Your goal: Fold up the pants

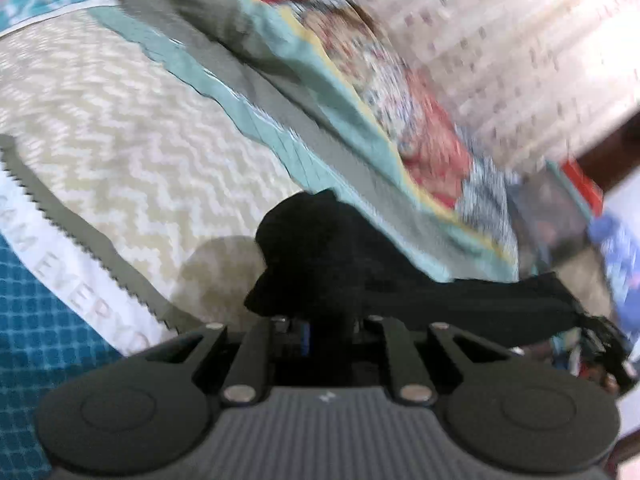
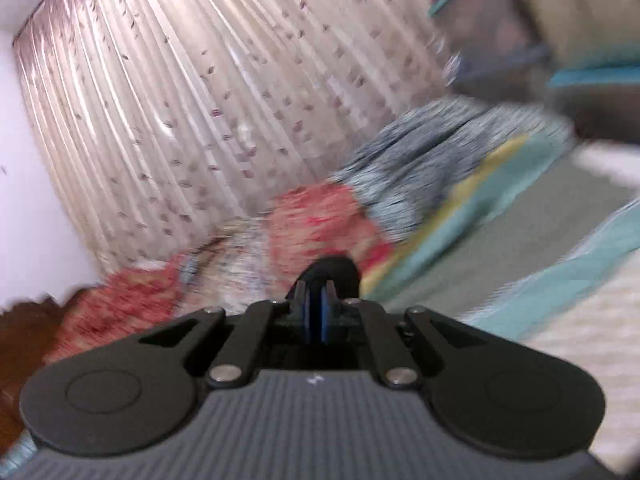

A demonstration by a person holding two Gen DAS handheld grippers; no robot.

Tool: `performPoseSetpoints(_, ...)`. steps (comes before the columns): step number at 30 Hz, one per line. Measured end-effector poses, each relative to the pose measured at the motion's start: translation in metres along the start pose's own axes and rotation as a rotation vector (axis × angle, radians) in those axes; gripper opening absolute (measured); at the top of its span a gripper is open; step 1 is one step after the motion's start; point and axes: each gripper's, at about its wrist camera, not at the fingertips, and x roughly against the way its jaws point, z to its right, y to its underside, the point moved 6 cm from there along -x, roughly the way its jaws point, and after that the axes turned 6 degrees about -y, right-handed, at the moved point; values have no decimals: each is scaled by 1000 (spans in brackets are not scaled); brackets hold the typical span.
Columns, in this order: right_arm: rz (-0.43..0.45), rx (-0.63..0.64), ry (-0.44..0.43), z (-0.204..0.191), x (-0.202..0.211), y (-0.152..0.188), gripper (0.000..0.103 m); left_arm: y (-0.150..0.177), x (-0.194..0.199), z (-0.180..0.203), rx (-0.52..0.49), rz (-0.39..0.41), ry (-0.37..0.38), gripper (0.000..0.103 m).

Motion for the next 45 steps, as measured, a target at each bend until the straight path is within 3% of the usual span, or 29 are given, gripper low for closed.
performPoseSetpoints(2,-18,75,99,12,50,18,17,16,-10,3,-67,-41,-48,13)
performPoseSetpoints(4,-115,116,224,37,81,47,45,35,-21,-2,-129,-115,-118,15)
performPoseSetpoints(5,-169,109,304,55,97,65,53,42,-23,-5,-153,-141,-133,17)
performPoseSetpoints(8,-239,6,475,105,132,98,48,49,-14,-10,-189,-163,-129,31)
performPoseSetpoints(9,-219,-49,510,118,146,97,47,44,-8,-12,-179,-150,-127,43)
performPoseSetpoints(10,-188,-89,519,126,153,93,46,34,-1,-15,-157,-115,-128,50)
performPoseSetpoints(12,-120,-117,514,129,151,71,47,11,9,-16,-117,-45,-133,52)
performPoseSetpoints(14,-100,-44,483,124,126,48,48,-10,9,-12,-110,-1,-129,60)
performPoseSetpoints(17,-181,35,355,123,64,27,52,-27,-17,1,-190,15,-139,96)
performPoseSetpoints(18,-213,59,337,126,38,24,58,-29,-30,3,-210,3,-136,97)
performPoseSetpoints(20,-279,80,382,138,3,30,59,-31,-62,5,-243,-39,-169,97)
performPoseSetpoints(21,-320,59,413,150,-15,35,59,-30,-76,2,-239,-66,-187,97)
performPoseSetpoints(23,-399,-64,446,177,-35,50,58,-19,-102,-3,-208,-143,-191,86)
performPoseSetpoints(25,-470,-196,421,196,-46,69,45,-5,-117,-2,-241,-194,-203,20)
performPoseSetpoints(26,-473,-221,392,193,-45,74,14,-1,-118,1,-266,-206,-198,13)
performPoseSetpoints(28,-421,-272,370,186,-30,67,9,-1,-102,5,-281,-151,-182,10)
performPoseSetpoints(32,-66,-402,308,166,39,10,8,-23,-45,4,-183,15,-73,10)
performPoseSetpoints(34,66,-331,328,142,63,-16,8,-30,-21,6,-137,92,3,10)
performPoseSetpoints(36,139,-243,338,117,69,-34,9,-37,-11,11,-126,154,9,10)
performPoseSetpoints(38,101,-213,365,111,38,-42,12,-49,-22,11,-106,165,-47,11)
performPoseSetpoints(40,40,-224,371,112,-8,-39,23,-59,-42,-2,-24,164,-123,10)
performPoseSetpoints(42,-20,-187,307,117,-50,-27,53,-69,-60,-24,49,181,-237,10)
performPoseSetpoints(43,-92,-139,339,121,-68,-19,52,-71,-70,-41,100,169,-295,10)
performPoseSetpoints(45,-96,-121,483,135,-64,-7,51,-69,-82,-66,198,127,-313,11)
